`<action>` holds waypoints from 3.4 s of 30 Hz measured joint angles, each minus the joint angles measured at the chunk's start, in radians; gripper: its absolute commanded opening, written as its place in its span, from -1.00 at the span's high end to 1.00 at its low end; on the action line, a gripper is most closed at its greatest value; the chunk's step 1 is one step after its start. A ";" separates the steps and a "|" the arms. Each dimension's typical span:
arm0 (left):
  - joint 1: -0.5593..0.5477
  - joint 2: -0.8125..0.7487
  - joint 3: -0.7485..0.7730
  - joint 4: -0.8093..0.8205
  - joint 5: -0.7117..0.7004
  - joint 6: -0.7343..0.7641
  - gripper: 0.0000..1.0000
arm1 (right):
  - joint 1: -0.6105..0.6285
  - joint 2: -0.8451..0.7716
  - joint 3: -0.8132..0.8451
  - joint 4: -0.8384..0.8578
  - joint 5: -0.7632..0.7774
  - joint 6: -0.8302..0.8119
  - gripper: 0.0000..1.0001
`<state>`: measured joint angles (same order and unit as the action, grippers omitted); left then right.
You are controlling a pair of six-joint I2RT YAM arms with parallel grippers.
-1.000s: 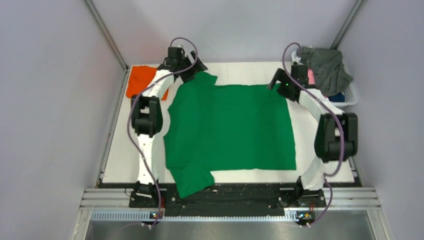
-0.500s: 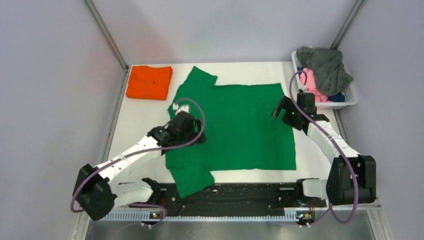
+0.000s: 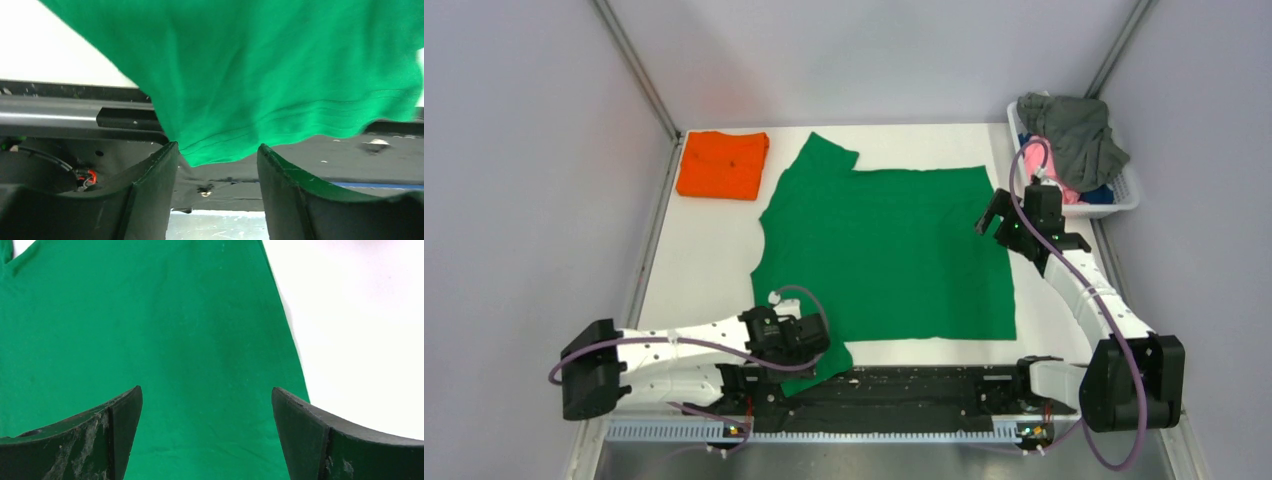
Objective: Fold and stack the t-shirts
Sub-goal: Grab the side of the flattened tshirt closest away from the robot with both arms, then fold the flattened tshirt in 1/3 of the way
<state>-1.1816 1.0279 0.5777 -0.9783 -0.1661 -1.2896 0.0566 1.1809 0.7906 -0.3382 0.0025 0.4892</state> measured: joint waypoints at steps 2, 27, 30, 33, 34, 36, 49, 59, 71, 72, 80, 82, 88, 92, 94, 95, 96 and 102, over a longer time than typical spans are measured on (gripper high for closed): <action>-0.031 0.039 -0.029 0.002 0.028 -0.034 -0.05 | 0.000 0.000 0.000 -0.005 0.010 0.000 -0.97; -0.067 -0.112 -0.048 0.125 -0.046 -0.101 1.00 | 0.000 -0.309 -0.171 -0.222 0.070 0.145 -0.87; -0.063 -0.144 -0.035 0.161 -0.073 -0.069 1.00 | 0.000 -0.391 -0.220 -0.278 0.056 0.183 -0.85; -0.057 -0.169 -0.022 0.180 -0.101 -0.047 1.00 | 0.000 -0.453 -0.267 -0.339 0.051 0.223 -0.83; -0.055 -0.180 -0.021 0.188 -0.111 -0.042 1.00 | 0.000 -0.470 -0.280 -0.363 0.053 0.235 -0.83; -0.050 -0.209 -0.021 0.195 -0.124 -0.037 1.00 | 0.000 -0.505 -0.303 -0.394 0.054 0.262 -0.79; -0.047 -0.441 -0.051 0.189 -0.174 -0.060 1.00 | 0.000 -0.689 -0.442 -0.517 0.058 0.422 -0.75; -0.047 -0.548 -0.062 0.145 -0.228 -0.096 1.00 | 0.000 -0.649 -0.470 -0.471 0.056 0.444 -0.69; -0.047 -0.644 -0.093 0.124 -0.273 -0.127 1.00 | 0.000 -0.641 -0.514 -0.384 0.076 0.462 0.87; -0.047 -0.649 -0.093 0.124 -0.278 -0.126 1.00 | 0.000 -0.641 -0.516 -0.386 0.076 0.460 1.00; -0.047 -0.652 -0.101 0.183 -0.316 -0.105 1.00 | 0.000 -0.623 -0.512 -0.375 0.068 0.439 1.00; -0.047 -0.650 -0.101 0.197 -0.338 -0.093 1.00 | 0.000 -0.599 -0.499 -0.372 0.061 0.427 1.00; -0.024 -0.554 -0.055 0.226 -0.416 -0.032 1.00 | 0.000 -0.511 -0.427 -0.321 0.038 0.393 1.00; 0.084 -0.421 0.010 0.274 -0.390 0.046 1.00 | 0.000 -0.460 -0.410 -0.259 0.021 0.382 1.00; 0.191 -0.371 0.023 0.317 -0.330 0.101 1.00 | 0.000 -0.438 -0.409 -0.232 0.017 0.381 1.00; 0.257 -0.348 0.025 0.344 -0.292 0.130 1.00 | 0.000 -0.428 -0.407 -0.224 0.017 0.377 1.00; 0.310 -0.328 0.026 0.369 -0.259 0.155 1.00 | 0.000 -0.417 -0.400 -0.222 0.018 0.375 1.00; 0.465 -0.216 0.052 0.441 -0.146 0.281 1.00 | 0.000 -0.343 -0.325 -0.169 0.023 0.351 1.00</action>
<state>-0.7170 0.8116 0.6300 -0.5377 -0.3119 -1.0088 0.0566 0.8375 0.4652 -0.5072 0.0250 0.8406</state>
